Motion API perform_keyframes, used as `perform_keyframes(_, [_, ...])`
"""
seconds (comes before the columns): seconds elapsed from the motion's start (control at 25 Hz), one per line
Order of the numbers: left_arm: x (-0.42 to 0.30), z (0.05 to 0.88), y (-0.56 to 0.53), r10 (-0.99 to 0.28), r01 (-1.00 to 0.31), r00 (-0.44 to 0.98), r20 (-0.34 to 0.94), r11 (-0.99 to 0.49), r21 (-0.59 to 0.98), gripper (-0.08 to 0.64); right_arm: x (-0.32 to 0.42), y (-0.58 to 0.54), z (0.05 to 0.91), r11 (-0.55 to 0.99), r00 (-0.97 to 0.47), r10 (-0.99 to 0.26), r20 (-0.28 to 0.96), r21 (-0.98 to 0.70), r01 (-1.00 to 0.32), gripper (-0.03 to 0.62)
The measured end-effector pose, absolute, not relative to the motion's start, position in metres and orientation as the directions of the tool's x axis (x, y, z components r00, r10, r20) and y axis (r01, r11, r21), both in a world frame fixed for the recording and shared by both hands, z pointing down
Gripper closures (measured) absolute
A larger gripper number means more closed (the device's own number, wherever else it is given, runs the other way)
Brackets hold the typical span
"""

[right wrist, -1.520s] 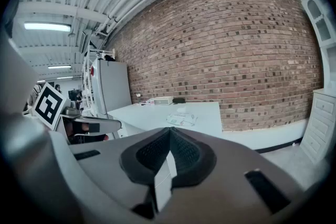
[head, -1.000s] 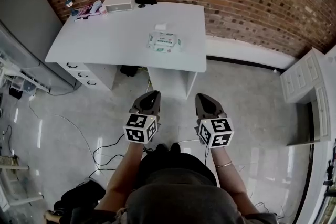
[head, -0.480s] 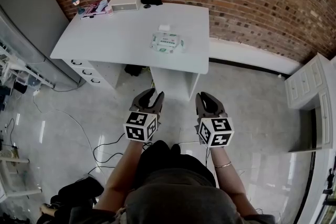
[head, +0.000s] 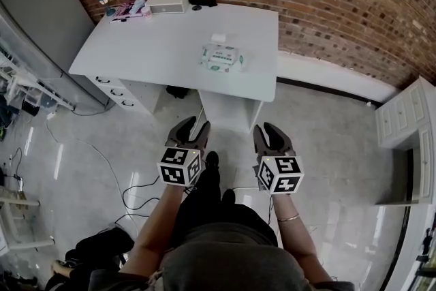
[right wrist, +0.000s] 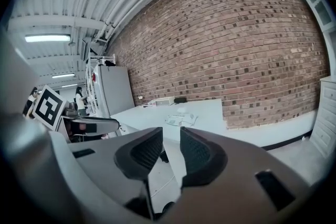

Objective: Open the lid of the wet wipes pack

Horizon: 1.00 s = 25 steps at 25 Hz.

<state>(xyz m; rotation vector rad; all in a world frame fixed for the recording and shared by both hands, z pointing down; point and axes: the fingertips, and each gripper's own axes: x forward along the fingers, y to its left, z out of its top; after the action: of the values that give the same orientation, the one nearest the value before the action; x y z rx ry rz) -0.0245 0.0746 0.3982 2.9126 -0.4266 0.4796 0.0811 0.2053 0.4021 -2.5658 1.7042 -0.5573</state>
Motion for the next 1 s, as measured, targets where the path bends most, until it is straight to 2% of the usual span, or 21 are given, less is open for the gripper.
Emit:
perform_keyframes(0.52, [0.023,0.411,0.009,-0.267,-0.313,0.9,0.343,-0.946,0.083,0.387,0.124,0.14,0.401,-0.398,0.36,-0.874,0.325,-0.057,-0.916,0.48])
perform_keyframes(1.0, [0.09,0.416,-0.072,-0.216,-0.27,0.907,0.362,-0.957,0.106,0.377,0.185,0.053,0.385,-0.4,0.399,-0.854,0.334,0.069,-0.914,0.48])
